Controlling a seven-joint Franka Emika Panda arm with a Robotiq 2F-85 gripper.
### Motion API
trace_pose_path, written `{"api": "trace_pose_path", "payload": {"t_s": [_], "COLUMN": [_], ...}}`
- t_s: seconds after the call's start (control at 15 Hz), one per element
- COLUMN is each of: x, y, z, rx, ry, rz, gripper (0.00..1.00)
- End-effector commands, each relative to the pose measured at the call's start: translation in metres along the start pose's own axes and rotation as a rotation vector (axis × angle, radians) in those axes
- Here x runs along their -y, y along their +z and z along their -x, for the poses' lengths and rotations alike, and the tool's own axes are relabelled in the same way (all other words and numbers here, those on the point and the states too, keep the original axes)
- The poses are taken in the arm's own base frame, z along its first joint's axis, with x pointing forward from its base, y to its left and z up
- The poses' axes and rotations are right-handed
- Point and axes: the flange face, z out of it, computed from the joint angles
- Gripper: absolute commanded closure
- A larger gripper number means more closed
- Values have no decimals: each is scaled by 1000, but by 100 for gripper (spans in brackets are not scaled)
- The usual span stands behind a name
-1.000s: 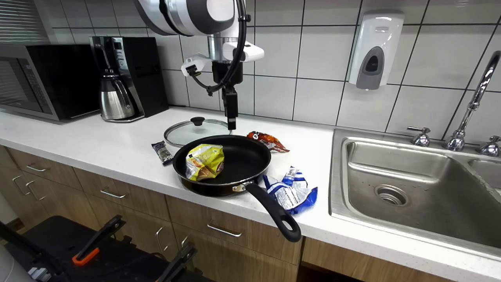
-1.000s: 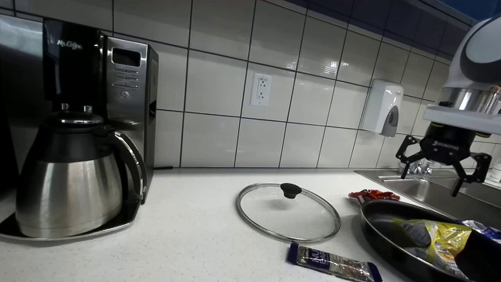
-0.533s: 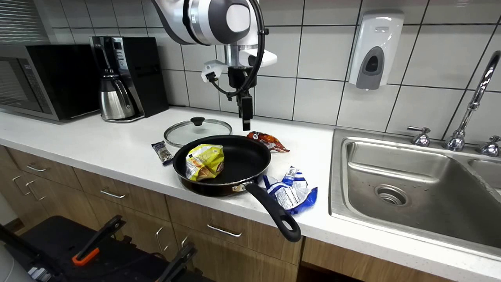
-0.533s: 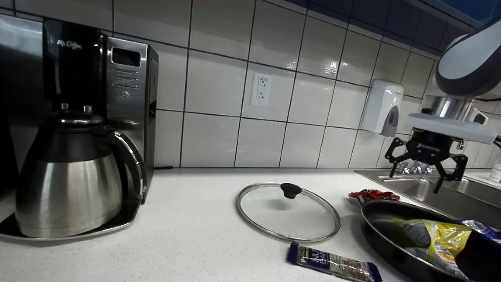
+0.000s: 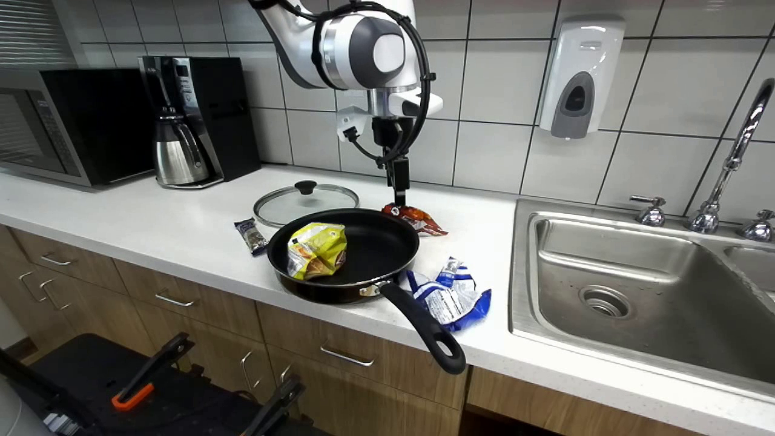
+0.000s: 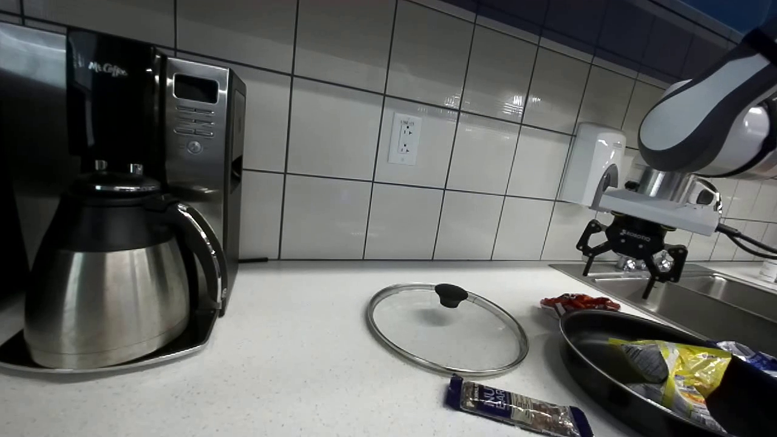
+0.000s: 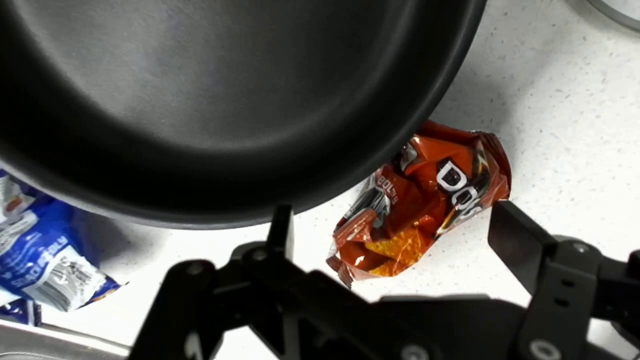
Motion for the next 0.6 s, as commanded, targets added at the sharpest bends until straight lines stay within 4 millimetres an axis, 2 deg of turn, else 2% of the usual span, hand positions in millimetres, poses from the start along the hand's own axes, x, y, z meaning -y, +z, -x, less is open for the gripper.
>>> {"api": "trace_pose_path", "payload": {"t_s": [0.0, 0.53], "x": [19, 50], "y": [11, 34], "z": [-15, -29], "rx": [-6, -10], "ry": [-13, -30], "rz": [-5, 1], "gripper": [0, 0]}}
